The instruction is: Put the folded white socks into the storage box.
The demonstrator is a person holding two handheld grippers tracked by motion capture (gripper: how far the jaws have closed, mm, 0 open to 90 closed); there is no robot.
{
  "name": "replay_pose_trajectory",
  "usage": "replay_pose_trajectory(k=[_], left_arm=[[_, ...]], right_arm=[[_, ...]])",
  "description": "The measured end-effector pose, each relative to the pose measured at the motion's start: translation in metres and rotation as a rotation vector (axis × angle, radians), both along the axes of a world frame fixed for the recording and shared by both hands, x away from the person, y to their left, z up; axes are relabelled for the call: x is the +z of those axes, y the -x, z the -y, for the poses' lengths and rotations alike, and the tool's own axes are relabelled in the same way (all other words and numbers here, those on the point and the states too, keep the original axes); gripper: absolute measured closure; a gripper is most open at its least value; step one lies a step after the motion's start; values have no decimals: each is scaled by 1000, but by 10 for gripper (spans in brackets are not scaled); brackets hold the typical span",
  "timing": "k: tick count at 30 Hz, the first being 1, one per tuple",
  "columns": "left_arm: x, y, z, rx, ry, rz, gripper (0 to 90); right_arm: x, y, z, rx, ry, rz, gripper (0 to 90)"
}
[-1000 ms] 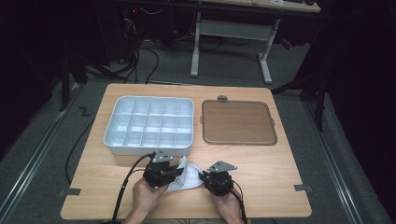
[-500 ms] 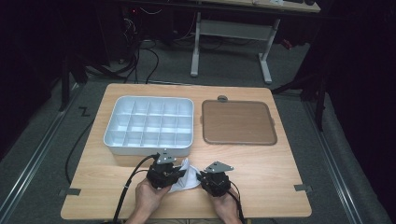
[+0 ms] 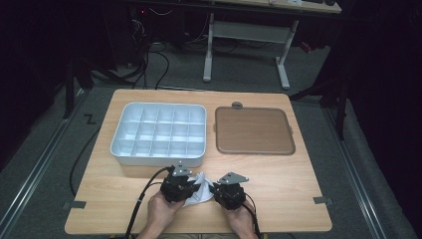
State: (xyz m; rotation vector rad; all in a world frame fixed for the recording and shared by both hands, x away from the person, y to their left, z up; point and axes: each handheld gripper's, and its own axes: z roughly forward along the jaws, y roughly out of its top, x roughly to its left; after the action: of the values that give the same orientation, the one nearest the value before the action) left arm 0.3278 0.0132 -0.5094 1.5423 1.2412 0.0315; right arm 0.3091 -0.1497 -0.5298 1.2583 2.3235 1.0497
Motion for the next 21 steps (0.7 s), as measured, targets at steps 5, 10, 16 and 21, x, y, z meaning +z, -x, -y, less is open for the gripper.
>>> replay_pose_trajectory(k=[5,10,16,21], left_arm=[[-5,0,6,-6,-6,-7,797],[-7,1,8,-9,-5,-3,791],[-6,2,6,-11,1,5,735],[-2,3,2,-13,26,1,656]], right_arm=[[0,0,0,0,0,1,812],[0,0,0,3,4,3,808],[0,0,0,-4,7,2,778],[1,0,1,-6,6,0,759]])
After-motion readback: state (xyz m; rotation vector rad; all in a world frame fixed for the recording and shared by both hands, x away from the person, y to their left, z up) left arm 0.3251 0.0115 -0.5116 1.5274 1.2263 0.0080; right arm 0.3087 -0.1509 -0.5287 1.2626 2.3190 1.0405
